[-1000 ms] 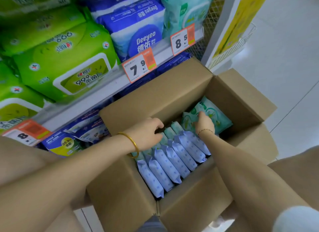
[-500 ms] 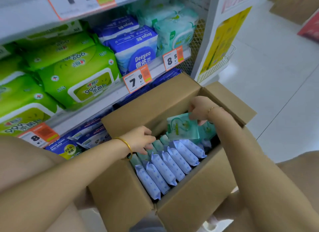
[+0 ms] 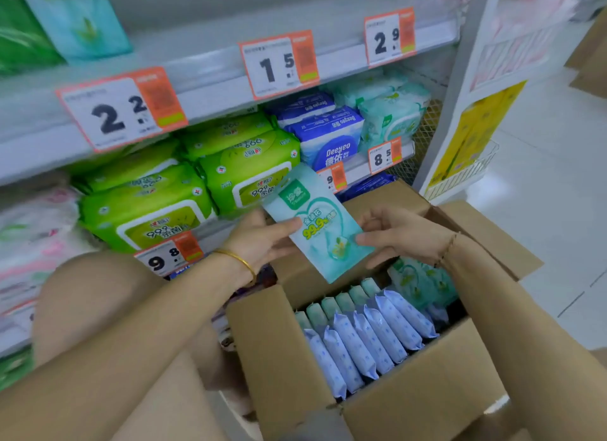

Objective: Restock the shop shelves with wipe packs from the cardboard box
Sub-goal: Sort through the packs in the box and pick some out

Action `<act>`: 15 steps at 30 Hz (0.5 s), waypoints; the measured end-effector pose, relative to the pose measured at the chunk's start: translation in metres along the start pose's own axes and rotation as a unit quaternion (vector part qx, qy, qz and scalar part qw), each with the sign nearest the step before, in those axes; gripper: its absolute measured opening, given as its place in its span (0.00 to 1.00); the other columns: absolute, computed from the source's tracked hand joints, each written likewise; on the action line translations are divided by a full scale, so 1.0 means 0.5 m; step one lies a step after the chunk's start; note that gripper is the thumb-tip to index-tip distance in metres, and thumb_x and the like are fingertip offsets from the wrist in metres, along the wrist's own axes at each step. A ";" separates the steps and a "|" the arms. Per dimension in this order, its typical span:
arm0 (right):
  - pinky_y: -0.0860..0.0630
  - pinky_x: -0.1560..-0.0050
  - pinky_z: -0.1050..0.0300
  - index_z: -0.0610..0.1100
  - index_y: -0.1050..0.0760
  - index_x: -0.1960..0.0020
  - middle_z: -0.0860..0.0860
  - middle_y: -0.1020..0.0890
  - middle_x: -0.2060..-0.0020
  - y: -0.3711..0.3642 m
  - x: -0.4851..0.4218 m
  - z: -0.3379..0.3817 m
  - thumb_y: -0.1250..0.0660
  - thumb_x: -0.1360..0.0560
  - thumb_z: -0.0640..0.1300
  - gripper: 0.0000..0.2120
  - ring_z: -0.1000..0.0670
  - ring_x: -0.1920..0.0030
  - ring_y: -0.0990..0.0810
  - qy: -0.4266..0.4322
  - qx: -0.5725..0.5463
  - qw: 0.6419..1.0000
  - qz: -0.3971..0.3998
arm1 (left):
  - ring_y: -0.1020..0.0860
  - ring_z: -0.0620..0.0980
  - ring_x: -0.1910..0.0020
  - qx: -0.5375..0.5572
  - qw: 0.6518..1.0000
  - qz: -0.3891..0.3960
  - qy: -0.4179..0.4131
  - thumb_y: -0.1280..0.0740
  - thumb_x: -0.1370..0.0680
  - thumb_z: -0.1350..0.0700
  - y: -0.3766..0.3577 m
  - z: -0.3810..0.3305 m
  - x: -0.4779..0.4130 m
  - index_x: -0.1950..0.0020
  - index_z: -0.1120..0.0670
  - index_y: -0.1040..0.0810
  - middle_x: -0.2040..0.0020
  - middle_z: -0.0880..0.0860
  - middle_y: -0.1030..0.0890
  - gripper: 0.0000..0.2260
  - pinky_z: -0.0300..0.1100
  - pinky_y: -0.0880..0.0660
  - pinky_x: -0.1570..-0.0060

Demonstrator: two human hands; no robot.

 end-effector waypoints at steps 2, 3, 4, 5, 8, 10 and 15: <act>0.17 0.57 0.50 0.45 0.31 0.41 0.48 0.16 0.53 -0.033 -0.002 0.042 0.32 0.29 0.47 0.19 0.49 0.53 0.16 0.043 0.023 0.998 -0.031 | 0.17 0.43 0.61 -0.034 0.999 -0.007 -0.042 0.36 0.24 0.67 0.018 -0.040 0.030 0.38 0.57 0.28 0.50 0.52 0.19 0.15 0.37 0.19 0.61; 0.18 0.58 0.52 0.45 0.32 0.38 0.49 0.16 0.54 -0.053 0.000 0.068 0.32 0.30 0.47 0.22 0.51 0.55 0.16 0.075 0.039 0.996 -0.036 | 0.17 0.42 0.63 -0.050 0.997 -0.013 -0.062 0.36 0.24 0.67 0.025 -0.062 0.047 0.38 0.58 0.29 0.51 0.52 0.19 0.15 0.37 0.19 0.61; 0.19 0.61 0.56 0.45 0.32 0.38 0.49 0.15 0.55 -0.074 0.001 0.096 0.32 0.29 0.45 0.21 0.53 0.56 0.16 0.108 0.048 0.992 -0.034 | 0.18 0.41 0.64 -0.069 0.994 -0.023 -0.084 0.35 0.24 0.67 0.035 -0.085 0.064 0.38 0.60 0.29 0.52 0.52 0.19 0.15 0.38 0.19 0.62; 0.21 0.64 0.59 0.44 0.31 0.39 0.49 0.15 0.55 -0.094 0.002 0.125 0.32 0.28 0.42 0.18 0.54 0.57 0.16 0.137 0.051 0.989 -0.027 | 0.18 0.42 0.64 -0.085 0.990 -0.035 -0.109 0.34 0.24 0.66 0.046 -0.110 0.082 0.38 0.62 0.29 0.52 0.53 0.19 0.15 0.38 0.19 0.63; 0.23 0.68 0.61 0.43 0.27 0.43 0.49 0.15 0.54 -0.148 0.002 0.231 0.32 0.27 0.40 0.13 0.53 0.58 0.16 0.215 0.070 0.973 -0.032 | 0.18 0.42 0.65 -0.119 0.967 -0.099 -0.204 0.33 0.25 0.64 0.089 -0.202 0.130 0.40 0.65 0.29 0.55 0.53 0.18 0.15 0.38 0.20 0.65; 0.24 0.70 0.57 0.42 0.26 0.44 0.49 0.15 0.55 -0.175 -0.009 0.316 0.32 0.26 0.40 0.12 0.51 0.61 0.17 0.264 0.078 0.960 -0.049 | 0.19 0.47 0.61 -0.117 0.947 -0.146 -0.262 0.32 0.25 0.61 0.127 -0.270 0.155 0.40 0.66 0.29 0.53 0.56 0.18 0.17 0.41 0.21 0.62; 0.29 0.77 0.64 0.37 0.26 0.44 0.45 0.19 0.64 -0.234 -0.088 0.535 0.32 0.25 0.42 0.12 0.58 0.74 0.22 0.327 0.080 0.938 -0.083 | 0.19 0.56 0.51 -0.119 0.920 -0.215 -0.304 0.31 0.26 0.59 0.238 -0.407 0.156 0.41 0.66 0.26 0.46 0.64 0.20 0.17 0.49 0.20 0.53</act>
Point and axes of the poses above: each hand's wrist, its own x-axis away from the middle knuckle, its own y-axis out of the back of the hand, z = x × y, the point moved 3 cm from there along -x, towards the middle knuckle
